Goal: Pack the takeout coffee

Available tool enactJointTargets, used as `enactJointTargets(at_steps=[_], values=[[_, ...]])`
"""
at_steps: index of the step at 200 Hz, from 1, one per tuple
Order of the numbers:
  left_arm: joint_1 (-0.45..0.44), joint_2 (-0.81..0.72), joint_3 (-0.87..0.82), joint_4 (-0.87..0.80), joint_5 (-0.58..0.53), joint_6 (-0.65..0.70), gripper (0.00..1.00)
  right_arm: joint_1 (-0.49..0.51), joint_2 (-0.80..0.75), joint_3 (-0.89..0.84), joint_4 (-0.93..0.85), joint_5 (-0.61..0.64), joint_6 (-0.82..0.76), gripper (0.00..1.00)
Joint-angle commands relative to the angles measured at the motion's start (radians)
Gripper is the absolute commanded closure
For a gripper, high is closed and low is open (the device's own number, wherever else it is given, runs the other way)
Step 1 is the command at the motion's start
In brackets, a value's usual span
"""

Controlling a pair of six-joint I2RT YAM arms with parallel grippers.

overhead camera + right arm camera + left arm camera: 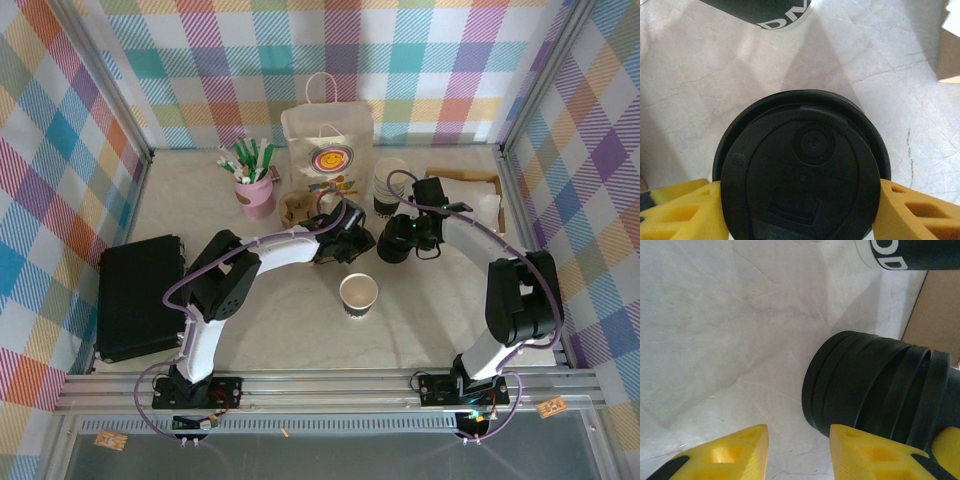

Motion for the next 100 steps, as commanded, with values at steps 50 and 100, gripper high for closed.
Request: enactJointTargets(at_steps=[50,100], values=[[-0.026,0.036,0.008,0.173,0.062,-0.068,0.59,-0.039,-0.023,-0.041,-0.038,-0.056,0.011,0.53],[-0.035,0.052,0.0,0.202,0.077,-0.096,0.58,-0.048,-0.006,-0.022,-0.034,-0.067,0.008,0.53]])
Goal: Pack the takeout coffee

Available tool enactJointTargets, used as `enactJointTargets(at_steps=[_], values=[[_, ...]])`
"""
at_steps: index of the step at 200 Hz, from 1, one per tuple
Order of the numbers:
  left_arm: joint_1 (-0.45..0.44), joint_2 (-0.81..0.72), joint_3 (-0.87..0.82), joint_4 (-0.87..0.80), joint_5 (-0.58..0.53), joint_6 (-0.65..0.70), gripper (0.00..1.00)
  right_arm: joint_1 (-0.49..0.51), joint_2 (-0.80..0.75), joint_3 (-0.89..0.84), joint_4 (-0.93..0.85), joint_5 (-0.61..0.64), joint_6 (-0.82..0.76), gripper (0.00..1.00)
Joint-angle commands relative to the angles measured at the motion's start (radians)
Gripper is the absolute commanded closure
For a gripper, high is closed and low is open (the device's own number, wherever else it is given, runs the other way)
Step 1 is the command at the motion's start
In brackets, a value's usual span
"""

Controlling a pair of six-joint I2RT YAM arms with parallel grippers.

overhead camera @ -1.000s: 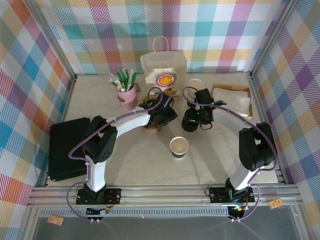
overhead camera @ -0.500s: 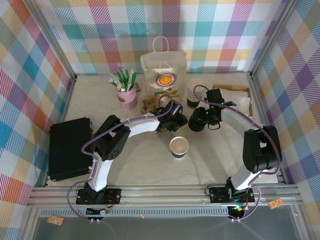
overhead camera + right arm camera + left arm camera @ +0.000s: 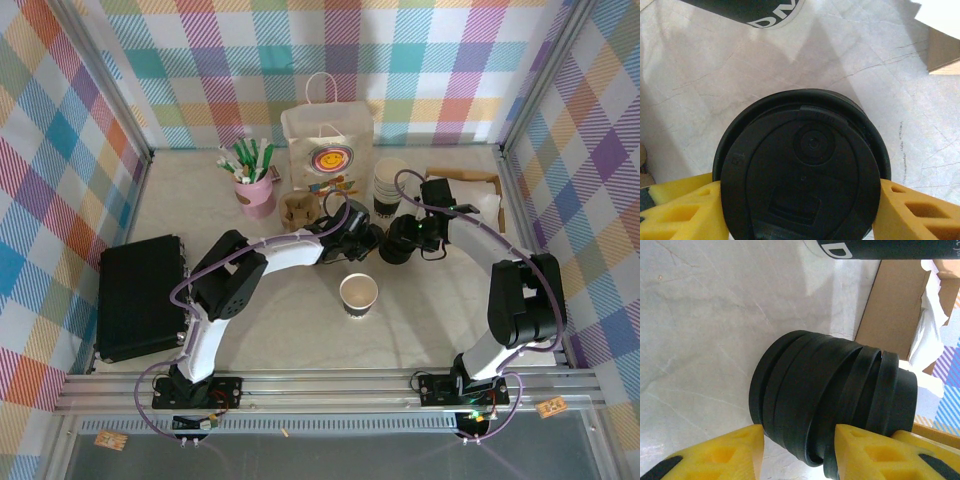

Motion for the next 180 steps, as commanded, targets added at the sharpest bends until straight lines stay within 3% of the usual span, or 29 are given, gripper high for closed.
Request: enactJointTargets(at_steps=[1,132,180], values=[[-0.02,0.02,-0.001,0.042,0.029,-0.033,0.58,-0.008,0.008,-0.004,-0.038,-0.016,0.01,0.53],[-0.019,0.032,-0.037,0.076,0.047,-0.075,0.58,-0.009,-0.038,-0.022,-0.048,-0.059,0.035,0.54],[-0.013,0.001,-0.126,0.283,0.056,-0.107,0.55,-0.012,-0.031,-0.018,-0.053,-0.045,0.039,0.54]])
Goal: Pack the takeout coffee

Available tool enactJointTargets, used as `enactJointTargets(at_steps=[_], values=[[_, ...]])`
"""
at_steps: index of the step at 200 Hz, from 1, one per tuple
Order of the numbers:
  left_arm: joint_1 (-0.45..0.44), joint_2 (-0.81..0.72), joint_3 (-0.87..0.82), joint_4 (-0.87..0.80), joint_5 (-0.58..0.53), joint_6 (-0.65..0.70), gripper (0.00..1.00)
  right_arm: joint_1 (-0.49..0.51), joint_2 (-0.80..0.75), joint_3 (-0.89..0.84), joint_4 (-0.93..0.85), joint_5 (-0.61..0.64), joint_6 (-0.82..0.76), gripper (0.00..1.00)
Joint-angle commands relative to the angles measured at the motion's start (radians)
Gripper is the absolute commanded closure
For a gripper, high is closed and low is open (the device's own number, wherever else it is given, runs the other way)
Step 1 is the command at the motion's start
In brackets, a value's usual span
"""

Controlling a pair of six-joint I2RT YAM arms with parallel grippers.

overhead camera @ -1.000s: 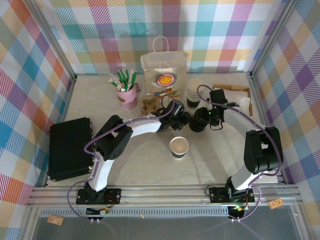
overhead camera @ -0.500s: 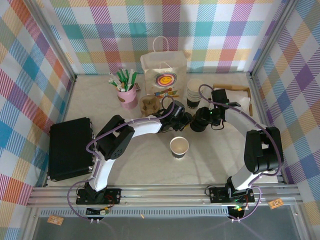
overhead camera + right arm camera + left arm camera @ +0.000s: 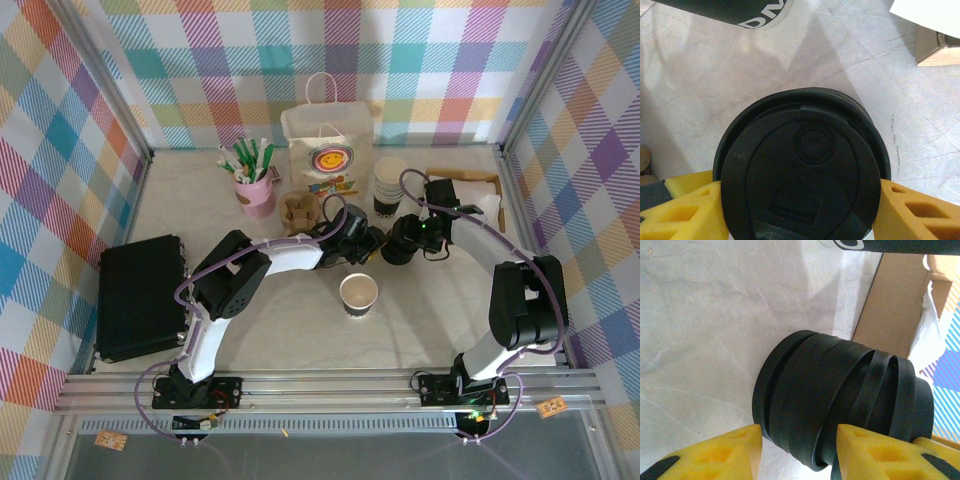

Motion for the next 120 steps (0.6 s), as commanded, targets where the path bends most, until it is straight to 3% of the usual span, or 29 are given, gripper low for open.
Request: enactJointTargets(at_steps=[1,30,120], values=[[-0.012,-0.012,-0.06,0.154,0.025,-0.042,0.55,-0.002,-0.018,-0.01,-0.042,-0.027,0.016,0.54],[-0.009,-0.013,-0.12,0.289,0.029,-0.088,0.55,-0.002,-0.018,-0.012,-0.04,-0.028,0.018,0.54],[-0.01,-0.029,-0.099,0.265,0.024,-0.063,0.53,-0.002,-0.036,0.018,-0.077,0.0,-0.005,0.54]])
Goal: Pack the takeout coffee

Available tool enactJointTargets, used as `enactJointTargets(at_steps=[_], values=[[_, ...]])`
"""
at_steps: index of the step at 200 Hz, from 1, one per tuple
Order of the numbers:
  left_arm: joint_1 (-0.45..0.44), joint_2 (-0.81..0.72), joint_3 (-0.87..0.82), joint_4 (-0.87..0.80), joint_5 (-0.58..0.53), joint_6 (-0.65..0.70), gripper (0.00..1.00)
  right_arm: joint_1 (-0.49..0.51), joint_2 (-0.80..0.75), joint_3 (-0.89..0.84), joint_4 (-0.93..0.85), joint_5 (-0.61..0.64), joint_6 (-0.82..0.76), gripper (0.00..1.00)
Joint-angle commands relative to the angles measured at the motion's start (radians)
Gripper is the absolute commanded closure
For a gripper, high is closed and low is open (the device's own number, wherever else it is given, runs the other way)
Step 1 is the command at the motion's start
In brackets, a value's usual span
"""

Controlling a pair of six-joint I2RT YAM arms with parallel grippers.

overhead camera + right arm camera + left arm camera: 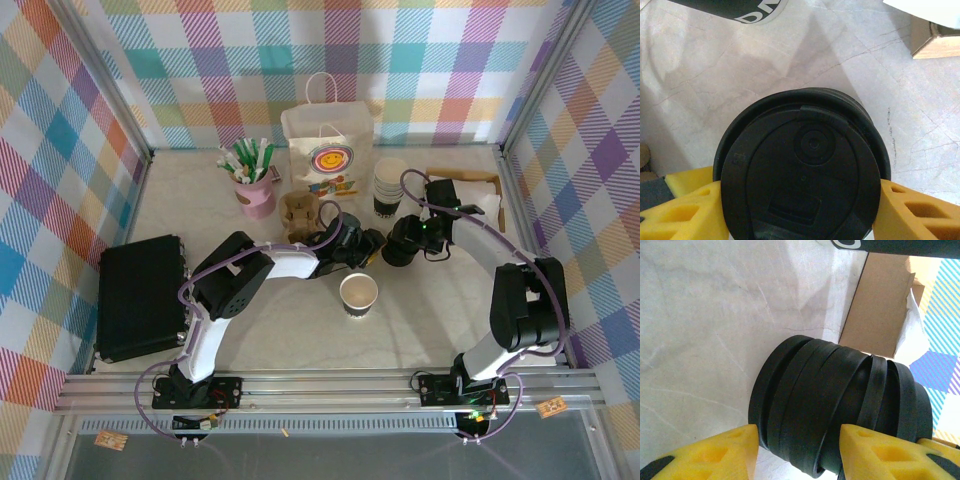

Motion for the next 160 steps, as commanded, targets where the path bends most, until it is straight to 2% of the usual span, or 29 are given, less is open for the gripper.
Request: enactJointTargets(at_steps=[1,79,123,160], values=[[-0.01,-0.029,0.013,0.05,0.013,-0.005,0.53,-0.002,-0.021,0.018,-0.052,-0.005,-0.009,0.54],[-0.01,-0.04,-0.019,0.102,0.01,-0.035,0.52,-0.002,-0.004,0.027,-0.045,-0.008,-0.002,0.55],[-0.008,0.017,-0.053,0.247,0.039,-0.16,0.52,-0.003,-0.001,0.015,-0.022,-0.037,0.007,0.54],[-0.008,0.001,-0.052,0.204,0.043,-0.138,0.52,-0.003,-0.004,0.01,-0.023,-0.033,0.011,0.55]])
